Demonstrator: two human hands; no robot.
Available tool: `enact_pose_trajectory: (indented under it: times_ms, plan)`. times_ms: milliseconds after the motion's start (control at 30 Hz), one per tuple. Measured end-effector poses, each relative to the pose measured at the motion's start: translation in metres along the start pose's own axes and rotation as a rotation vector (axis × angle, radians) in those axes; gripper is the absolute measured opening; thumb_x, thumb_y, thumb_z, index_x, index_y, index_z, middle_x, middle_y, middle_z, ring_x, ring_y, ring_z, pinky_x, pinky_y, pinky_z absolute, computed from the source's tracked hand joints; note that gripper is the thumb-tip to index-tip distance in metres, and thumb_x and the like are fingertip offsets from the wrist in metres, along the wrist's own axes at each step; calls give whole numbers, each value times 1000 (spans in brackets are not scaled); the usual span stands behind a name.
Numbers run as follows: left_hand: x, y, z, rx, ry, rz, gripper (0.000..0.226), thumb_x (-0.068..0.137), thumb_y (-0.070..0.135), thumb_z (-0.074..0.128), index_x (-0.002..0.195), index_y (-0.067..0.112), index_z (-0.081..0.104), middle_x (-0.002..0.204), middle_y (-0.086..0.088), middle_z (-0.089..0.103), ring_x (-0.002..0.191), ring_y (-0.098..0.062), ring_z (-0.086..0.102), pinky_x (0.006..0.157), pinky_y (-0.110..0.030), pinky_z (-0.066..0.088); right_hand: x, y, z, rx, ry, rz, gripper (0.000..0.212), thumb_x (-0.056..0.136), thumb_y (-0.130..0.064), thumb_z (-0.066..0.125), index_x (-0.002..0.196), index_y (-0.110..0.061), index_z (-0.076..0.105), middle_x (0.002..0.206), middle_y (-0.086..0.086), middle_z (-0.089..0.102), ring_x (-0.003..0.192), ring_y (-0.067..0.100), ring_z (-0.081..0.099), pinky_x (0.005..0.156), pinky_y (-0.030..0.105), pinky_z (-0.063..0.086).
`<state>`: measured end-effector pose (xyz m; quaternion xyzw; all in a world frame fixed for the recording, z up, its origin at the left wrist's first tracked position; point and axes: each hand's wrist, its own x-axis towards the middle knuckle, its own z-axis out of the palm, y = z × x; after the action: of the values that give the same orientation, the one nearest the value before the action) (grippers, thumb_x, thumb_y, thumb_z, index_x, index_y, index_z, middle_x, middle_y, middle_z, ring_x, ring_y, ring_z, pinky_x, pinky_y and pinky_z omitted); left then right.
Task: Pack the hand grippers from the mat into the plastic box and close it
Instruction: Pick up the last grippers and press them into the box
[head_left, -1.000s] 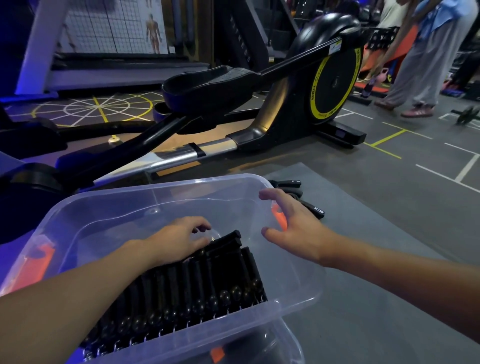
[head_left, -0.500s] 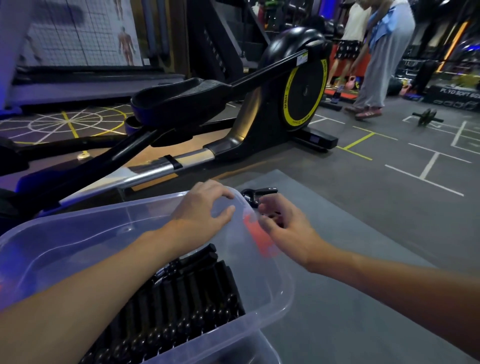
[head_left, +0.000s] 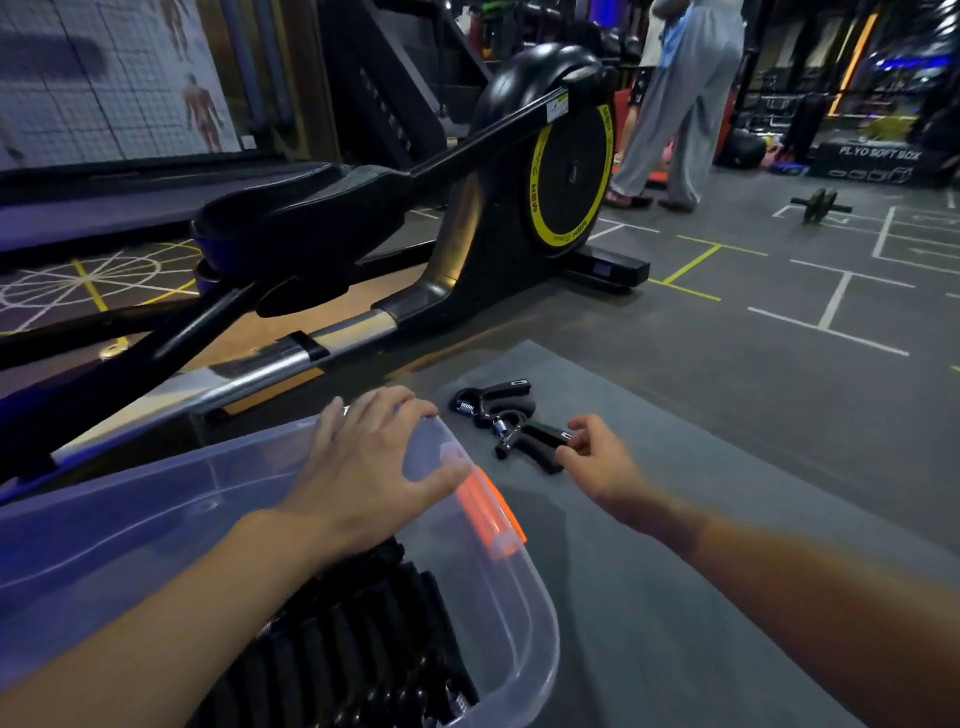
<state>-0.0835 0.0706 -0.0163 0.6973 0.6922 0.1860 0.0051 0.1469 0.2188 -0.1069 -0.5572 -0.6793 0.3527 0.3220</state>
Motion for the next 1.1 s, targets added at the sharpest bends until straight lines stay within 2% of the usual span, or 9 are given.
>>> enact_pose_trajectory:
  times_ms: [100, 233, 400, 500, 567, 633, 800, 967, 1100]
  plan:
    - [3, 1, -3, 38, -1, 14, 79, 71, 85, 20, 130, 37, 42, 134, 17, 36, 135, -6, 27, 117, -46, 13, 18, 15, 7, -62, 6, 63, 22, 85, -13, 60, 105, -14, 53, 94, 10, 64, 87, 27, 60, 78, 35, 47]
    - [7, -1, -3, 79, -19, 21, 76, 69, 87, 17, 126, 41, 40, 132, 19, 32, 132, -5, 25, 111, -42, 16, 44, 41, 25, -125, -37, 123, 39, 84, -22, 66, 119, -10, 54, 103, 6, 63, 90, 24, 61, 75, 30, 47]
    - [9, -2, 0, 84, -21, 17, 71, 69, 87, 15, 122, 45, 36, 130, 20, 28, 131, -6, 23, 110, -42, 14, 70, 75, 52, -15, -67, 196, 63, 78, -22, 78, 133, -11, 49, 117, 1, 55, 107, 22, 58, 99, 42, 48]
    - [9, -2, 1, 86, -19, 24, 73, 68, 87, 13, 123, 45, 35, 131, 20, 27, 132, -5, 21, 109, -40, 13, 72, 85, 64, -8, 11, 210, 59, 73, -19, 79, 127, -14, 55, 112, 1, 62, 97, 21, 61, 93, 37, 49]
    - [8, -3, 1, 91, -27, 28, 74, 68, 87, 12, 124, 45, 34, 132, 20, 26, 133, -5, 19, 110, -40, 11, 66, 82, 68, -16, 62, 193, 49, 75, -11, 76, 121, -11, 59, 102, 2, 62, 88, 18, 59, 80, 26, 44]
    - [8, -2, 0, 93, -31, 30, 74, 69, 87, 11, 125, 44, 33, 132, 20, 25, 133, -5, 19, 110, -40, 11, 62, 83, 71, -26, 122, 169, 39, 76, -8, 75, 112, -8, 62, 95, 4, 63, 81, 18, 57, 74, 23, 39]
    - [7, -2, 0, 97, -41, 24, 77, 70, 87, 10, 129, 43, 33, 134, 19, 24, 135, -6, 19, 112, -40, 9, 51, 71, 68, -18, 234, 157, 29, 70, -13, 72, 93, -14, 54, 79, 7, 65, 77, 29, 63, 70, 36, 52]
    - [6, -2, 0, 88, -44, 22, 77, 72, 86, 11, 130, 42, 34, 135, 18, 25, 136, -8, 19, 114, -43, 10, 41, 43, 43, -41, 270, 124, 35, 75, -17, 72, 100, -18, 48, 79, 2, 62, 78, 26, 59, 67, 28, 41]
    - [4, -1, -1, 72, -57, 19, 75, 75, 84, 14, 132, 40, 35, 138, 16, 28, 137, -9, 20, 116, -46, 9, 25, 16, 16, -71, 312, 26, 33, 77, -17, 69, 105, -18, 51, 71, 1, 57, 64, 20, 53, 55, 30, 36]
